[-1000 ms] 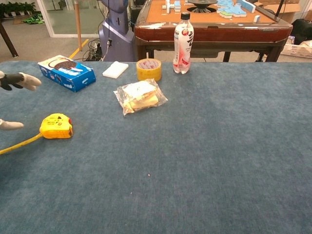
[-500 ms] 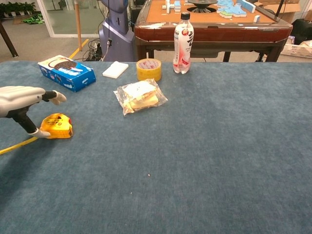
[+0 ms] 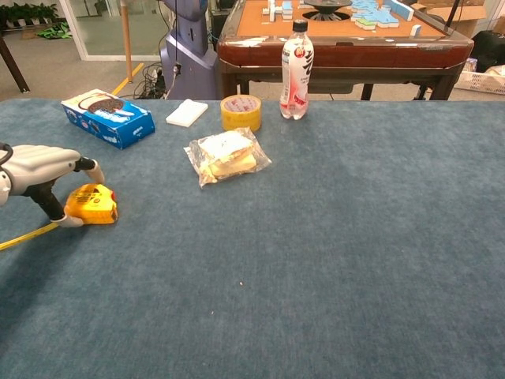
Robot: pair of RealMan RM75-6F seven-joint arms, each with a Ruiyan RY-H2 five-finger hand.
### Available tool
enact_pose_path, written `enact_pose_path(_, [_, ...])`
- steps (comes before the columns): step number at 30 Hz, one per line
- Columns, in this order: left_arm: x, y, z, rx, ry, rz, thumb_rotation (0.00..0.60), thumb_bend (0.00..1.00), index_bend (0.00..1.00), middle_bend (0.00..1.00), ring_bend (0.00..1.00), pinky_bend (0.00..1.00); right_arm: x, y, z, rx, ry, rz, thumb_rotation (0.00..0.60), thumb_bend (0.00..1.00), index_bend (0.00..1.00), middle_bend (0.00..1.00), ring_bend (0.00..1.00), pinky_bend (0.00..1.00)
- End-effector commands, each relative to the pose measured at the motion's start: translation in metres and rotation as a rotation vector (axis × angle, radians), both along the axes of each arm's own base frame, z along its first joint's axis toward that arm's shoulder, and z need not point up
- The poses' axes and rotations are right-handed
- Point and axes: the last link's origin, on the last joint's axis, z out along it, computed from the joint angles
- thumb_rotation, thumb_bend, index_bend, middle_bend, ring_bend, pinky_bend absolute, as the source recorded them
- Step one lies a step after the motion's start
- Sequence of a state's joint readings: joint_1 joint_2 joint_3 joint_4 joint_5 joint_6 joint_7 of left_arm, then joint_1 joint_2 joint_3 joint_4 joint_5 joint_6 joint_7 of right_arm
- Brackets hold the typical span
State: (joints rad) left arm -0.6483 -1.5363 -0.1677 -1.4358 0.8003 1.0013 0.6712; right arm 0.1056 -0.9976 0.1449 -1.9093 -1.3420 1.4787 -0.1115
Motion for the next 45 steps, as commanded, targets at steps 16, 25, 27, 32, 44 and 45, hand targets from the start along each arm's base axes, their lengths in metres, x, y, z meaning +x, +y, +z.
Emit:
enact_pose_path(16, [-0.008,0.011,-0.004,0.044,-0.1,0.031,0.6,0.19,0.48,0.51,0.37,0.12,0.003,-0.003,-0.003,0.014,-0.001,0.0,0.6,0.31,0.29,0.28,0.13,0.09])
enact_pose_path(25, [0.011,0.01,0.015,0.044,-0.368,0.085,0.6,0.19,0.5,0.52,0.37,0.15,0.029,-0.025,-0.025,0.107,-0.015,0.101,0.6,0.31,0.29,0.27,0.13,0.09])
enact_pose_path(27, [0.02,0.01,0.019,0.043,-0.414,0.083,0.6,0.19,0.5,0.52,0.37,0.15,0.039,-0.032,-0.033,0.137,-0.024,0.135,0.6,0.31,0.29,0.27,0.13,0.09])
enact_pose_path(32, [0.048,0.007,0.029,0.039,-0.517,0.064,0.6,0.19,0.5,0.52,0.37,0.16,0.073,-0.055,-0.058,0.218,-0.062,0.238,0.6,0.31,0.29,0.25,0.13,0.09])
enact_pose_path(44, [0.112,-0.002,0.031,0.009,-0.575,-0.001,0.6,0.19,0.49,0.53,0.38,0.18,0.157,-0.101,-0.126,0.34,-0.192,0.396,0.6,0.31,0.29,0.22,0.13,0.09])
enact_pose_path(45, [0.116,-0.002,0.031,0.007,-0.575,-0.002,0.6,0.19,0.49,0.53,0.38,0.18,0.162,-0.103,-0.129,0.344,-0.205,0.399,0.6,0.31,0.29,0.22,0.13,0.09])
